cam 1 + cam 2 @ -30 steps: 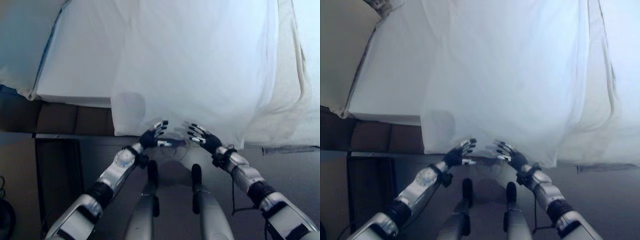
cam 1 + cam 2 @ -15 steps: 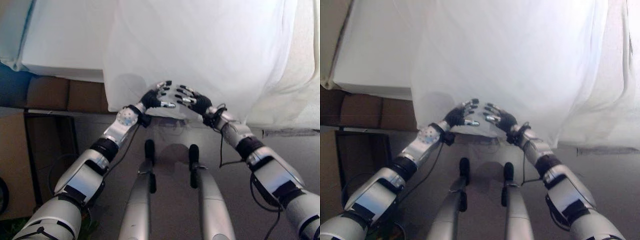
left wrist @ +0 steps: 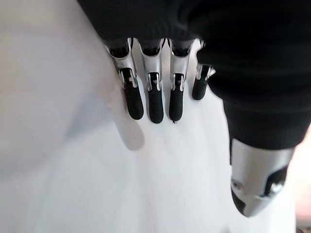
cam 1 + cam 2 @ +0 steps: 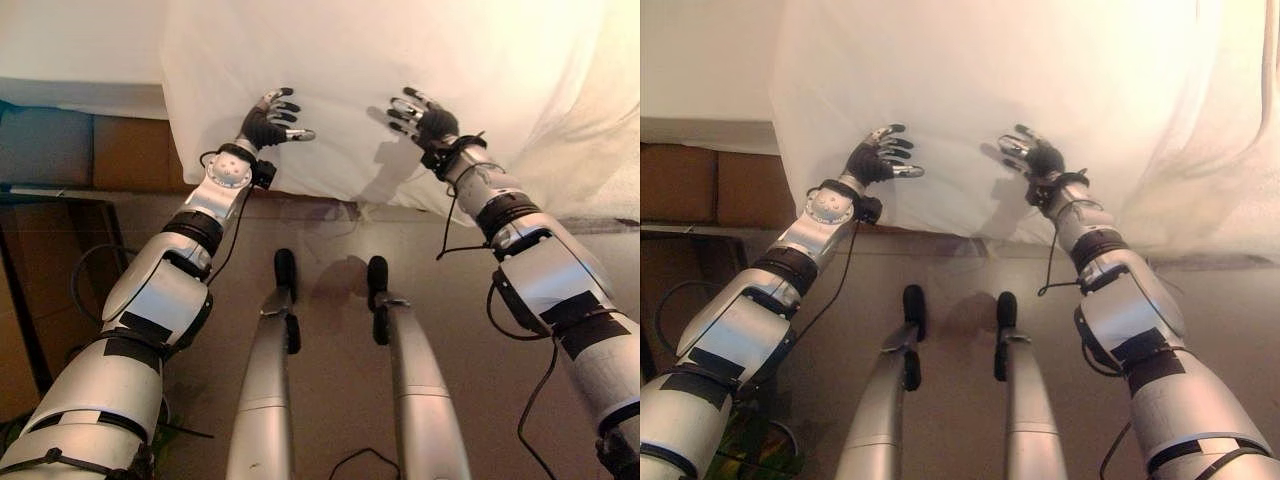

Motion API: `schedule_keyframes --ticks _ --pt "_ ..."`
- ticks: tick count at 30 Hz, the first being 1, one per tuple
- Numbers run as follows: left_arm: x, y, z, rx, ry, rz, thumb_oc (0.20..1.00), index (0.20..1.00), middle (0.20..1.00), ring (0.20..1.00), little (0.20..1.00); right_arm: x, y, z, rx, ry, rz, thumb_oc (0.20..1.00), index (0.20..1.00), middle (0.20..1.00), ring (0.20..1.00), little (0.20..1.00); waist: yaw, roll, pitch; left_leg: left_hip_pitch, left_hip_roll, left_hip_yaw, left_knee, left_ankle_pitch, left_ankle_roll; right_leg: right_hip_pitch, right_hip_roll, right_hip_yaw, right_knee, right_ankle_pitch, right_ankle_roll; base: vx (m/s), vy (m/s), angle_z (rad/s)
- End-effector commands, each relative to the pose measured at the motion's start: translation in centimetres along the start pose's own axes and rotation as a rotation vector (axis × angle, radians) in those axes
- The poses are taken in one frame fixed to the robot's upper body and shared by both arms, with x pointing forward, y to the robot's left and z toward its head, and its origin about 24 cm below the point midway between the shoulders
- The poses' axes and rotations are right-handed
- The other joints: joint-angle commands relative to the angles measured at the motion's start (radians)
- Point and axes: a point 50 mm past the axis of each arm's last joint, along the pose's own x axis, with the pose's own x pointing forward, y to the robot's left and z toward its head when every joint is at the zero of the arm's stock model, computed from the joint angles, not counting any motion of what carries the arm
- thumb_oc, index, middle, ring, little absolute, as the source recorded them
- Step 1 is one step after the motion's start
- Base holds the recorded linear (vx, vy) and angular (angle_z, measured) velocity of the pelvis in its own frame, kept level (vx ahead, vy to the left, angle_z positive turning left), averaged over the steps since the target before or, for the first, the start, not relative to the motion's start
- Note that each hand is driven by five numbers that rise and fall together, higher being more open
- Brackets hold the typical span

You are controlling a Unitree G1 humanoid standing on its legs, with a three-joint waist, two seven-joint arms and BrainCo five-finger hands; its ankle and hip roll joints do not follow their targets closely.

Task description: Make the bed

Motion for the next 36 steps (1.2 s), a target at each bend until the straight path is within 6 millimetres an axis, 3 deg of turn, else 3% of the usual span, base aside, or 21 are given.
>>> schedule_keyframes --ticks 1,2,3,5,8,9,11,15,17,20,21,22,23,25,26,27,28,29,30,32,36 --pt "-0.4 5.3 0.1 -0.009 0.006 0.219 1.000 1.000 1.000 1.000 1.000 -1.4 -4.6 1.6 -0.016 -0.071 -0.156 1.000 1.000 1.000 1.000 1.000 0.007 0.017 -0.046 0.030 0.034 0.028 0.063 -0.092 -0.070 0.045 -0.026 0.058 -0.130 0.058 0.079 0.00 0.000 0.00" --pt "-0.4 5.3 0.1 -0.009 0.006 0.219 1.000 1.000 1.000 1.000 1.000 -1.4 -4.6 1.6 -0.016 -0.071 -0.156 1.000 1.000 1.000 1.000 1.000 0.008 0.017 -0.046 0.031 0.034 0.028 0.061 -0.091 -0.071 0.046 -0.026 0.058 -0.132 0.059 0.079 0.00 0.000 0.00" --pt "-1.0 7.0 -0.2 0.005 0.018 0.281 1.000 1.000 1.000 1.000 1.000 -2.3 -6.8 1.8 -0.038 -0.055 -0.205 1.000 1.000 1.000 1.000 1.000 0.007 0.019 -0.043 0.033 0.037 0.031 0.042 -0.082 -0.076 0.046 -0.027 0.055 -0.149 0.068 0.081 0.00 0.000 0.00" --pt "-1.4 7.7 -0.6 0.012 0.025 0.312 1.000 1.000 1.000 1.000 1.000 -2.9 -8.2 2.0 -0.030 -0.060 -0.255 1.000 1.000 1.000 1.000 1.000 0.007 0.021 -0.042 0.037 0.038 0.031 0.023 -0.076 -0.077 0.050 -0.028 0.052 -0.166 0.071 0.084 0.00 0.000 0.00" --pt "-3.6 11.0 -2.5 0.082 0.069 0.502 1.000 1.000 1.000 1.000 1.000 -5.7 -12.8 0.9 0.011 -0.045 -0.429 1.000 1.000 1.000 1.000 1.000 0.010 0.020 -0.022 0.063 0.042 0.030 -0.003 -0.075 -0.079 0.071 -0.025 0.050 -0.182 0.067 0.084 0.00 -0.044 0.05" --pt "-3.7 11.0 -2.6 0.083 0.070 0.502 1.000 1.000 1.000 1.000 1.000 -5.7 -12.8 0.9 0.011 -0.044 -0.429 1.000 1.000 1.000 1.000 1.000 0.009 0.020 -0.025 0.061 0.041 0.030 -0.007 -0.068 -0.079 0.069 -0.026 0.050 -0.186 0.073 0.084 0.01 -0.041 0.00" --pt "-6.0 12.9 -5.4 0.097 0.174 0.596 1.000 1.000 1.000 1.000 1.000 -8.0 -15.8 0.2 0.024 -0.034 -0.567 1.000 1.000 1.000 1.000 1.000 0.008 0.024 -0.013 0.081 0.043 0.034 -0.018 -0.069 -0.085 0.087 -0.026 0.047 -0.195 0.069 0.083 0.01 -0.032 -0.04" --pt "-8.4 13.6 -8.2 0.101 0.274 0.653 1.000 1.000 1.000 1.000 1.000 -9.7 -17.6 -1.5 0.048 0.002 -0.661 1.000 1.000 1.000 1.000 1.000 0.005 0.030 -0.009 0.111 0.044 0.040 -0.052 -0.057 -0.082 0.112 -0.026 0.049 -0.221 0.080 0.086 0.00 -0.008 0.00" --pt "-11.1 13.7 -11.3 0.055 0.367 0.708 1.000 1.000 1.000 1.000 1.000 -11.6 -19.1 -3.3 0.098 0.020 -0.757 1.000 1.000 1.000 1.000 1.000 0.007 0.036 -0.012 0.159 0.041 0.039 -0.083 -0.053 -0.080 0.153 -0.022 0.052 -0.240 0.081 0.086 0.00 0.000 0.00" --pt "-13.2 13.1 -13.5 0.007 0.437 0.754 1.000 1.000 1.000 1.000 1.000 -12.3 -19.1 -5.8 0.129 0.048 -0.783 1.000 1.000 1.000 1.000 1.000 0.004 0.036 -0.015 0.204 0.039 0.038 -0.108 -0.046 -0.081 0.204 -0.019 0.048 -0.265 0.083 0.084 0.02 -0.030 -0.01" --pt "-14.9 11.8 -15.6 -0.020 0.510 0.754 1.000 1.000 1.000 1.000 1.000 -13.0 -18.7 -8.5 0.178 0.083 -0.791 1.000 1.000 1.000 1.000 1.000 0.005 0.035 -0.021 0.249 0.037 0.031 -0.137 -0.036 -0.084 0.253 -0.017 0.043 -0.291 0.083 0.083 0.00 0.000 0.00" --pt "-15.0 11.8 -15.7 -0.018 0.513 0.753 1.000 1.000 1.000 1.000 1.000 -13.0 -18.7 -8.6 0.177 0.086 -0.792 1.000 1.000 1.000 1.000 1.000 0.004 0.035 -0.021 0.256 0.037 0.031 -0.142 -0.034 -0.085 0.260 -0.017 0.042 -0.296 0.084 0.082 0.08 -0.059 -0.01" --pt "-16.7 9.6 -17.9 -0.086 0.586 0.724 1.000 1.000 1.000 1.000 1.000 -14.3 -18.0 -12.2 0.228 0.154 -0.780 1.000 1.000 1.000 1.000 1.000 0.007 0.031 -0.035 0.322 0.035 0.020 -0.180 -0.031 -0.084 0.326 -0.014 0.034 -0.322 0.080 0.082 0.08 -0.051 0.00" --pt "-17.5 8.7 -18.8 -0.089 0.617 0.682 1.000 1.000 1.000 1.000 1.000 -15.3 -18.3 -13.3 0.222 0.185 -0.786 1.000 1.000 1.000 1.000 1.000 0.008 0.030 -0.048 0.350 0.032 0.016 -0.200 -0.021 -0.082 0.358 -0.015 0.028 -0.339 0.085 0.080 0.09 -0.051 0.02" --pt "-18.9 4.9 -20.6 -0.133 0.681 0.548 1.000 1.000 1.000 1.000 1.000 -17.4 -17.6 -17.1 0.252 0.274 -0.780 1.000 1.000 1.000 1.000 1.000 0.011 0.028 -0.068 0.429 0.033 0.004 -0.247 -0.013 -0.083 0.438 -0.015 0.015 -0.366 0.079 0.079 0.08 -0.035 0.07" --pt "-18.9 4.9 -20.6 -0.133 0.682 0.547 1.000 1.000 1.000 1.000 1.000 -17.5 -17.6 -17.2 0.252 0.275 -0.781 1.000 1.000 1.000 1.000 1.000 0.011 0.029 -0.068 0.432 0.033 0.004 -0.253 -0.007 -0.083 0.441 -0.015 0.014 -0.371 0.085 0.079 0.16 -0.056 0.12" --pt "-20.5 1.8 -21.9 -0.187 0.735 0.441 1.000 1.000 1.000 1.000 1.000 -19.4 -17.0 -19.7 0.248 0.351 -0.763 1.000 1.000 1.000 1.000 1.000 0.014 0.029 -0.099 0.495 0.034 0.000 -0.305 0.006 -0.082 0.499 -0.015 0.001 -0.404 0.084 0.078 0.08 -0.021 0.10" --pt "-20.6 1.8 -22.0 -0.186 0.738 0.438 1.000 1.000 1.000 1.000 1.000 -19.6 -17.0 -19.8 0.247 0.354 -0.765 1.000 1.000 1.000 1.000 1.000 0.014 0.030 -0.097 0.506 0.034 -0.001 -0.315 0.010 -0.082 0.510 -0.015 -0.001 -0.410 0.085 0.078 0.19 -0.029 0.13" --pt "-22.6 -1.6 -23.1 -0.267 0.800 0.361 1.000 1.000 1.000 1.000 1.000 -21.5 -15.9 -22.5 0.254 0.425 -0.749 1.000 1.000 1.000 1.000 1.000 0.014 0.028 -0.135 0.580 0.042 -0.004 -0.380 0.024 -0.080 0.583 -0.014 -0.014 -0.460 0.092 0.081 0.14 0.005 0.17" --pt "-24.4 -4.7 -23.9 -0.316 0.861 0.287 1.000 1.000 1.000 1.000 1.000 -24.0 -14.9 -25.1 0.308 0.497 -0.774 1.000 1.000 1.000 1.000 1.000 0.016 0.033 -0.164 0.649 0.044 -0.007 -0.441 0.045 -0.080 0.650 -0.014 -0.025 -0.504 0.105 0.084 0.14 0.019 0.13" --pt "-27.6 -7.9 -24.7 -0.353 0.961 0.197 1.000 1.000 1.000 1.000 1.000 -27.4 -13.2 -28.3 0.349 0.611 -0.790 1.000 1.000 1.000 1.000 1.000 0.014 0.033 -0.214 0.738 0.056 -0.009 -0.515 0.064 -0.079 0.729 -0.013 -0.037 -0.551 0.112 0.084 0.10 0.028 0.08"
